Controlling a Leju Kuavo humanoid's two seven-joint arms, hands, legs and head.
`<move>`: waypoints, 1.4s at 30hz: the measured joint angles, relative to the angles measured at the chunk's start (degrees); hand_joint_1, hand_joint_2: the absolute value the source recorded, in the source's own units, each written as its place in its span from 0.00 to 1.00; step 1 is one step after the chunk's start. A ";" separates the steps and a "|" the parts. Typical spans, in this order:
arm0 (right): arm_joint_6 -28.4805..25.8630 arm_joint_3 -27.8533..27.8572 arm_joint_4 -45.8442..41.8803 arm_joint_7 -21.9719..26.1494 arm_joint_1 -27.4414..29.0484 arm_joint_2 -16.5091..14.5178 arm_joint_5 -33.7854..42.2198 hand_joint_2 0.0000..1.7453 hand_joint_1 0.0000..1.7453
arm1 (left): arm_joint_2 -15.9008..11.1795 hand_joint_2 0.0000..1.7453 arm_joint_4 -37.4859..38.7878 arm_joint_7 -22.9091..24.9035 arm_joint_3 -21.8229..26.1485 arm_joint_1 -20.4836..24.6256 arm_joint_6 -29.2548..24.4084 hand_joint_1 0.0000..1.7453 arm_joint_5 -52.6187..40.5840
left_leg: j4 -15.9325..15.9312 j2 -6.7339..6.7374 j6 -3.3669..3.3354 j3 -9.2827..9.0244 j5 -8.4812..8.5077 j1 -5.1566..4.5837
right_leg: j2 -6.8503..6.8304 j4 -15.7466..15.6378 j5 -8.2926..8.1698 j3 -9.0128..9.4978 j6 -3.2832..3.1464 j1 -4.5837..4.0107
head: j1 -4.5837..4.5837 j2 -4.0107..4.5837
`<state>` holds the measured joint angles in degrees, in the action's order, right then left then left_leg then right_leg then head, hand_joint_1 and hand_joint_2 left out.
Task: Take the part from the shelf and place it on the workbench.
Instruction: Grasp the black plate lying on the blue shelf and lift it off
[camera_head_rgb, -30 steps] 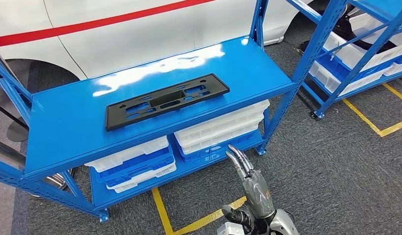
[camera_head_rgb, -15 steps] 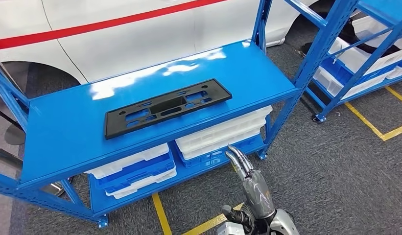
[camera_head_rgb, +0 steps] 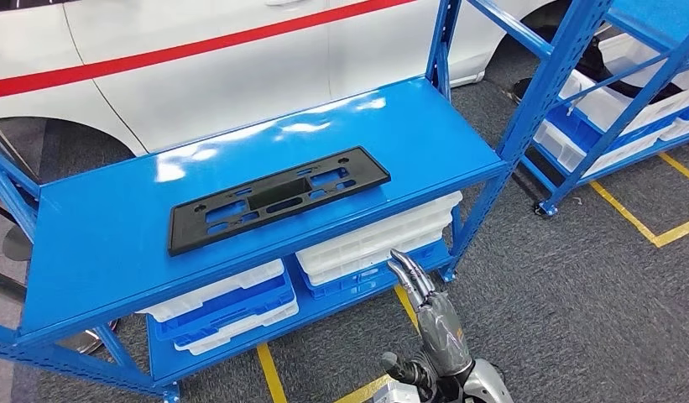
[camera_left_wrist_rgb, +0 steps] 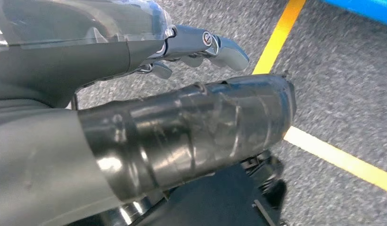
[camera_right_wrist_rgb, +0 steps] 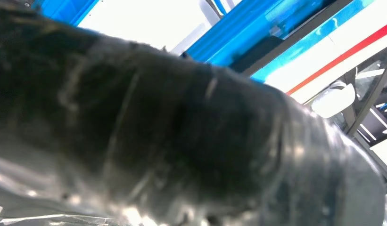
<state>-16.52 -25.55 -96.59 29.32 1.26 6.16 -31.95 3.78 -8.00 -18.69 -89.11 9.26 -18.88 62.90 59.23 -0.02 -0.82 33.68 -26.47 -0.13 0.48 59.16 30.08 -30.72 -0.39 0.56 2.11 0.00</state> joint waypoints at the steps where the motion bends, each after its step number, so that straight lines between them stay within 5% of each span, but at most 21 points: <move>1: 0.02 0.00 0.00 0.00 0.00 0.00 0.00 0.00 0.00 | 0.00 0.00 0.00 0.00 0.00 0.03 -0.01 0.00 -0.01 | -0.27 0.01 -0.10 -0.10 -0.19 0.00 | 0.00 0.00 0.01 -0.06 0.06 0.01 | -0.01 0.00; 4: 0.02 0.00 -0.02 0.02 -0.04 0.01 0.01 0.00 0.00 | 0.00 0.00 0.00 0.01 0.00 0.04 -0.04 0.00 -0.01 | -0.56 0.03 -0.69 -0.38 -0.31 0.05 | -0.09 1.74 1.06 -0.88 0.52 0.09 | 0.02 0.00; 7: 0.00 0.00 -0.02 0.02 0.02 0.02 0.02 0.00 0.00 | 0.02 0.00 0.00 0.00 0.00 -0.01 -0.14 0.00 0.00 | -1.63 0.13 -2.26 -1.80 -0.72 0.23 | -0.26 13.14 5.91 -7.04 1.51 0.21 | 0.07 0.00; 9: 0.01 0.00 0.04 0.01 0.16 0.04 0.02 0.00 0.00 | 0.02 0.00 0.00 0.00 0.00 -0.11 -0.14 0.00 0.00 | -1.59 0.08 -2.34 -2.34 -1.23 0.15 | -0.26 16.15 5.15 -9.76 1.47 0.21 | 0.07 0.00; 13: 0.01 0.00 0.10 -0.02 0.14 0.06 0.02 0.00 0.00 | 0.08 0.00 0.00 0.01 0.00 -0.12 -0.14 0.00 0.00 | -1.24 -0.14 -1.70 -4.04 -2.90 0.05 | -0.35 3.50 -3.36 -5.20 0.67 -0.05 | 0.09 0.00; 19: 0.01 0.00 0.05 -0.04 0.14 0.07 0.02 0.00 0.00 | 0.11 0.00 0.00 0.01 0.00 -0.01 -0.15 0.00 0.00 | 0.06 -0.08 -0.03 -3.84 -4.59 -0.10 | -0.17 0.38 -3.10 -3.58 -0.40 -0.03 | 0.08 0.00; 23: 0.04 0.00 0.07 -0.04 0.07 0.07 0.02 0.00 0.00 | 0.11 0.00 0.00 0.01 0.00 -0.12 -0.15 0.00 0.00 | 12.84 -0.07 0.95 3.08 -9.43 0.32 | -0.36 0.00 -2.50 -2.57 -1.12 0.16 | 0.04 0.00; 25: 0.06 0.00 0.09 -0.05 0.11 0.07 0.01 0.00 0.00 | 0.11 0.00 0.00 0.02 0.00 -0.30 -0.14 0.00 0.00 | 14.63 -0.07 1.12 5.09 -7.88 0.51 | -0.24 0.01 -2.05 -1.98 -1.13 0.18 | 0.03 0.00; 27: 0.07 0.00 0.09 -0.05 0.11 0.07 0.01 0.00 0.00 | 0.10 0.00 0.00 0.02 0.00 -0.33 -0.15 0.00 0.00 | 8.55 -0.07 0.98 3.31 -2.94 0.65 | -0.12 0.00 -1.49 -1.12 -0.93 0.20 | 0.03 0.00; 29: 0.07 0.00 0.08 -0.07 0.08 0.07 0.02 0.00 0.00 | 0.10 0.00 0.01 0.02 0.00 -0.25 -0.14 0.00 -0.01 | 2.24 -0.10 0.49 0.85 -0.13 0.50 | -0.07 0.07 -0.96 -0.66 -0.46 0.03 | 0.04 0.00; 34: 0.02 0.00 -0.01 -0.09 0.12 0.07 0.02 0.00 0.00 | 0.11 0.00 0.00 0.05 0.00 -0.30 -0.11 0.00 -0.13 | -0.82 -0.16 -0.97 -0.69 -0.36 0.49 | -0.18 0.60 -0.11 -0.74 1.01 -0.02 | 0.09 0.00; 39: -0.68 0.00 -0.07 0.08 0.49 0.07 -0.64 0.00 0.00 | 0.11 0.00 0.00 0.18 0.00 -0.13 -0.12 0.00 -0.32 | -1.50 0.03 -2.15 -1.68 -0.61 0.50 | -0.23 12.95 4.96 -7.49 1.48 0.13 | 0.17 0.00; 41: -1.43 0.00 -0.07 0.12 0.84 0.07 -1.82 0.00 0.00 | 0.11 0.00 0.00 0.38 0.00 -0.22 -0.19 0.00 -0.35 | -1.42 -0.03 -2.24 -2.03 -0.96 0.42 | -0.24 14.73 3.89 -9.38 1.48 0.20 | 0.16 0.00; 42: -1.80 0.00 -0.07 0.11 0.92 0.07 -2.36 0.00 0.00 | 0.11 0.00 0.00 0.50 0.00 -0.24 -0.27 0.00 -0.32 | -1.33 -0.08 -2.19 -2.29 -1.20 0.41 | -0.24 12.88 1.97 -8.97 1.40 0.21 | 0.17 0.00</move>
<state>-18.32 -25.55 -96.66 29.42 2.18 6.23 -34.31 3.89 -8.00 -18.19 -89.11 9.01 -19.15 62.58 57.90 -0.10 -3.01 31.39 -27.67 0.28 0.23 72.03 32.05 -39.69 1.01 0.77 2.28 0.00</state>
